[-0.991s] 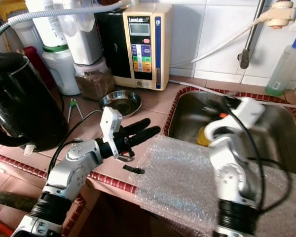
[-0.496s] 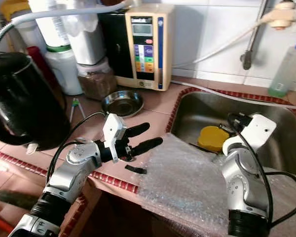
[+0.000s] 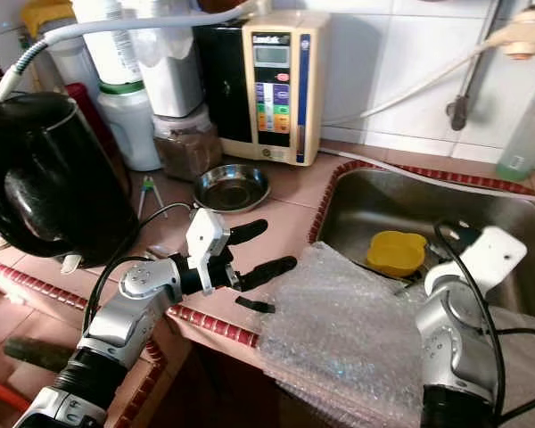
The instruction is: Kitchen organization
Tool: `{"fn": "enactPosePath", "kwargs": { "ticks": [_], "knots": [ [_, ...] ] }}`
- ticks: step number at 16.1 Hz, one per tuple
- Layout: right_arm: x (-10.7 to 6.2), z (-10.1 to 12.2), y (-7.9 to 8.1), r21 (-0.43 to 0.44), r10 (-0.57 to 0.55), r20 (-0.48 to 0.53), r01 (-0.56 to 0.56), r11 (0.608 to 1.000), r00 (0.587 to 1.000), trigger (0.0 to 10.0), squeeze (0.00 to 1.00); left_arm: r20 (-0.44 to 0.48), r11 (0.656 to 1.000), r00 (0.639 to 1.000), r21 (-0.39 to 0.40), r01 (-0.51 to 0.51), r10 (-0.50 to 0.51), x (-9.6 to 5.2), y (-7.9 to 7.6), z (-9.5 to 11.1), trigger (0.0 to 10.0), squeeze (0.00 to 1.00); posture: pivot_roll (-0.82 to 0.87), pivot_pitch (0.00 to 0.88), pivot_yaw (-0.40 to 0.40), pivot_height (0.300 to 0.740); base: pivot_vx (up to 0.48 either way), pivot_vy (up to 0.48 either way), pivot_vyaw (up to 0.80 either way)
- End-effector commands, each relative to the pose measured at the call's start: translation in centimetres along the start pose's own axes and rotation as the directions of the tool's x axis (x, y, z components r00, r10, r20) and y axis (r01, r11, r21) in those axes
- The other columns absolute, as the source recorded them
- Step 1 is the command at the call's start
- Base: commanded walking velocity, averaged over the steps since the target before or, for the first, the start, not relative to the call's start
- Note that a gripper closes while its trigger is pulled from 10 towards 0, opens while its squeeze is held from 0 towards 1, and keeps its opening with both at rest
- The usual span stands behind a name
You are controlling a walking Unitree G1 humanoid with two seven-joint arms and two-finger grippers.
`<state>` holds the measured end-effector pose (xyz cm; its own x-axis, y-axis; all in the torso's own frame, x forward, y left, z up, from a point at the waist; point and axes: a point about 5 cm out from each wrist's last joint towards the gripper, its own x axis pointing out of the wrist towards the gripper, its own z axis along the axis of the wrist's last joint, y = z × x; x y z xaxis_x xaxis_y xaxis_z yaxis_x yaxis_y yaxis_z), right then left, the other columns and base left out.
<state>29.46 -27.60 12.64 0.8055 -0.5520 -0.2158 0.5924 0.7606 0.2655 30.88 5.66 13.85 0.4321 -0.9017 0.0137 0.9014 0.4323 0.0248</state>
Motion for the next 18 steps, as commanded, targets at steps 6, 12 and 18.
{"fn": "enactPosePath", "kwargs": {
  "ticks": [6,12,18],
  "knots": [
    [0.0,-2.0,-1.4,-0.007,-0.085,-0.092,0.084,0.996,0.992,10.0,1.00,-0.028,0.999,0.999,0.038,0.028,-0.027,0.0,-0.2,-0.3,10.0,1.00,-0.04,0.000,0.103,0.740,0.000,0.000,0.00],
    [0.1,0.0,-1.6,-0.172,-0.101,0.045,0.107,0.979,0.994,10.0,1.00,-0.023,0.999,1.000,0.036,-0.001,0.001,0.2,-0.2,-0.4,10.0,1.00,-0.04,0.000,0.100,0.740,0.000,0.000,0.00],
    [1.2,1.1,-2.1,-0.225,-0.115,0.025,0.117,0.967,0.993,10.0,1.00,-0.022,0.999,0.999,0.034,-0.033,0.033,0.4,-0.2,-0.5,10.0,1.00,-0.04,0.000,0.093,0.740,0.000,0.000,0.00]
  ]
}}
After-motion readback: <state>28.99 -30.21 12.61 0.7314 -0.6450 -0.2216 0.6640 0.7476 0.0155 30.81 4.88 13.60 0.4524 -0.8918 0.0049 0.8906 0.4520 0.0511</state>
